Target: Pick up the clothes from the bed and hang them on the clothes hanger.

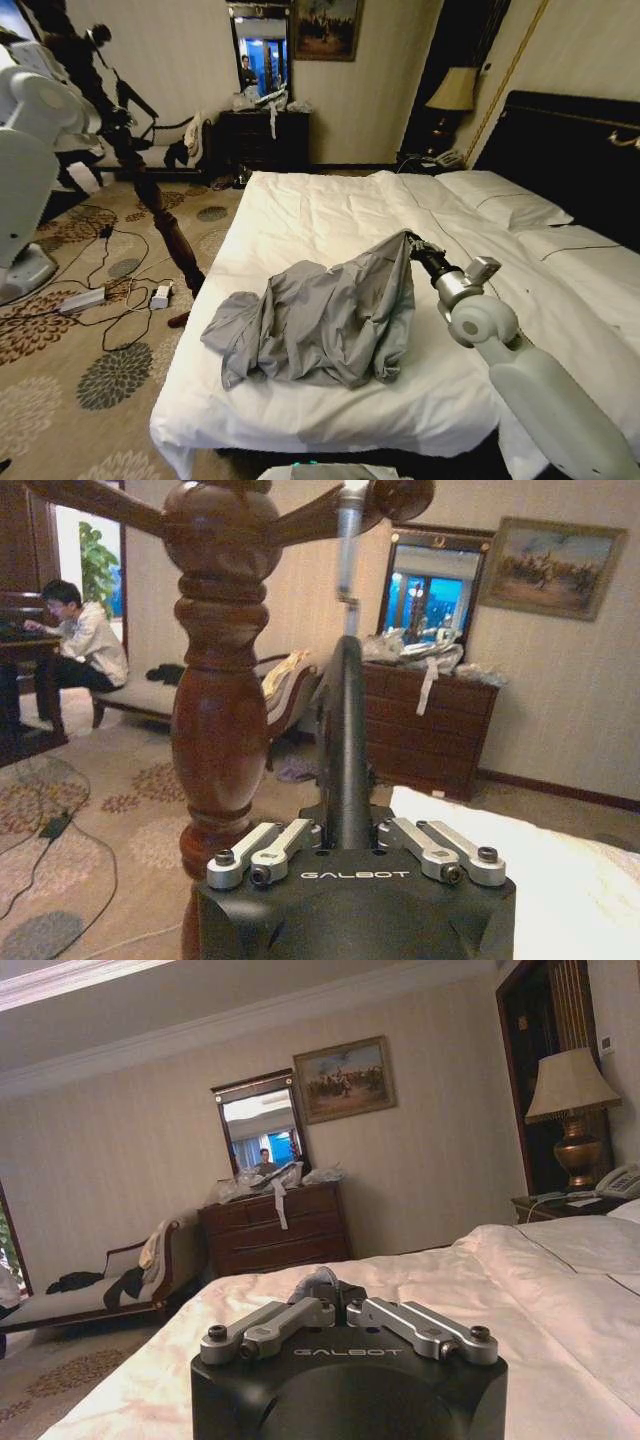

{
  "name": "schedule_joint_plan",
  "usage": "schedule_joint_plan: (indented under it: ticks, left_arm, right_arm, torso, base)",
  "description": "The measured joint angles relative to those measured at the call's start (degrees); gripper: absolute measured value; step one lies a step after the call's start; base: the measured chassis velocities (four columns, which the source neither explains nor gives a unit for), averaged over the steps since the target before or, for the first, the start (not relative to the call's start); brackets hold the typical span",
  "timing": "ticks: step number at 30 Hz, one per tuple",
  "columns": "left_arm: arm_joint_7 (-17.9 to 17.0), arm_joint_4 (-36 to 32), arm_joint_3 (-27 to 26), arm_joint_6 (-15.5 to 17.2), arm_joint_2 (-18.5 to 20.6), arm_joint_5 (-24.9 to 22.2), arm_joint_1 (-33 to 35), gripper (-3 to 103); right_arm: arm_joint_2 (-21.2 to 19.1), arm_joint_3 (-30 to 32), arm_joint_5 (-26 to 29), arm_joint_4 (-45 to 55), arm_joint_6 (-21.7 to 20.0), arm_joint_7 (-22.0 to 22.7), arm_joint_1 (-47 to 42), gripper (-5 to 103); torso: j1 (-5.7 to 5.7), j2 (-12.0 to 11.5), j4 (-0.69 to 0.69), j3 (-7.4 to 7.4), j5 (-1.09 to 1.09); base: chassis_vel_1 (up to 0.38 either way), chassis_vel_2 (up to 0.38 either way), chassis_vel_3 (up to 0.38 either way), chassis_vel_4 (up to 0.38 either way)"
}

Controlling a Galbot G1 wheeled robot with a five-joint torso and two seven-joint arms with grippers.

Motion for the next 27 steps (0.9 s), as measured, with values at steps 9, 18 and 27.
schedule_joint_plan:
  ticks: [9, 18, 27]
  left_arm:
    - [3.3, -1.6, -0.2, -0.7, 0.8, 3.9, 0.5, 17]
    - [4.3, -4.8, -0.4, -1.4, 1.8, 5.3, 0.4, 17]
    - [7.7, -8.4, -1.2, -3.0, 3.5, 6.8, 5.2, 17]
  right_arm:
    - [-0.5, -0.6, -0.1, -0.2, 0.1, 0.0, 0.4, 0]
    - [-0.4, -0.7, 0.1, 0.1, 0.1, 0.2, 0.6, 0]
    - [-0.5, -0.3, 0.1, 0.3, 0.1, 0.3, 0.1, 0]
  torso:
    - [0.00, 0.0, 0.03, 0.00, -0.03]
    - [0.00, 0.0, 0.03, 0.00, -0.02]
    - [0.00, 0.0, 0.03, 0.00, -0.02]
  base:
    - [0.000, 0.000, 0.000, 0.000]
    - [0.000, 0.000, 0.000, 0.000]
    - [0.000, 0.000, 0.000, 0.000]
